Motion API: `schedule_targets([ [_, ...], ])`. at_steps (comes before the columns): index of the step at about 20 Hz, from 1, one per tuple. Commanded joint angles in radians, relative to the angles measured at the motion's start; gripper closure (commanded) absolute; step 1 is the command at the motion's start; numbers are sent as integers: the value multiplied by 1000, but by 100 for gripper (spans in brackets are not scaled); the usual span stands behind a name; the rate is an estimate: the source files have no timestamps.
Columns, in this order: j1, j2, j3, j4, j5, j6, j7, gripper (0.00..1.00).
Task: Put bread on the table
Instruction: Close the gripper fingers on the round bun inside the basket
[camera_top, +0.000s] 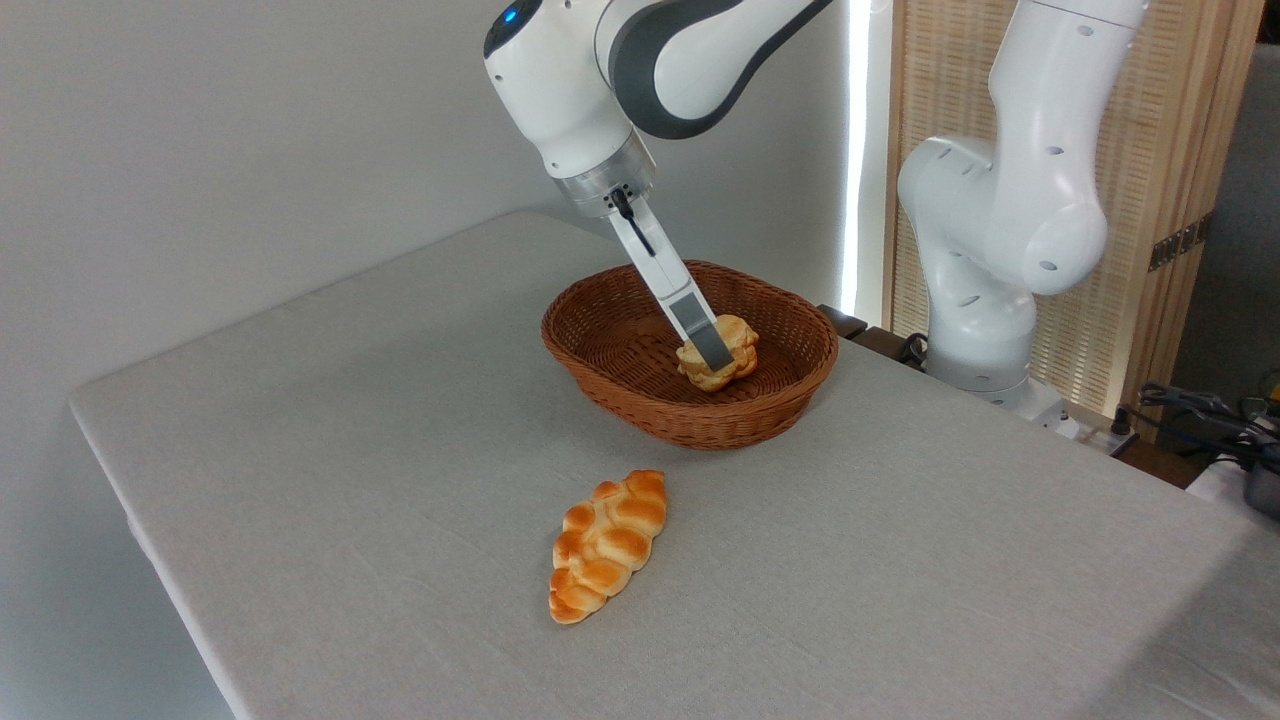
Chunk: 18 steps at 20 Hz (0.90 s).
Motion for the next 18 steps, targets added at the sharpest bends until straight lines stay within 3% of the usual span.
schedule_targets([
  [1, 5, -5, -3, -1, 29, -29, 48, 0],
  [7, 2, 9, -4, -1, 37, -31, 52, 2],
  [8, 2, 9, -4, -1, 35, -31, 52, 6],
  [11, 3, 9, -4, 1, 35, -31, 52, 44],
  [12, 3, 9, -4, 1, 35, -31, 52, 52],
  [18, 5, 6, -4, 5, 34, -35, 52, 54],
])
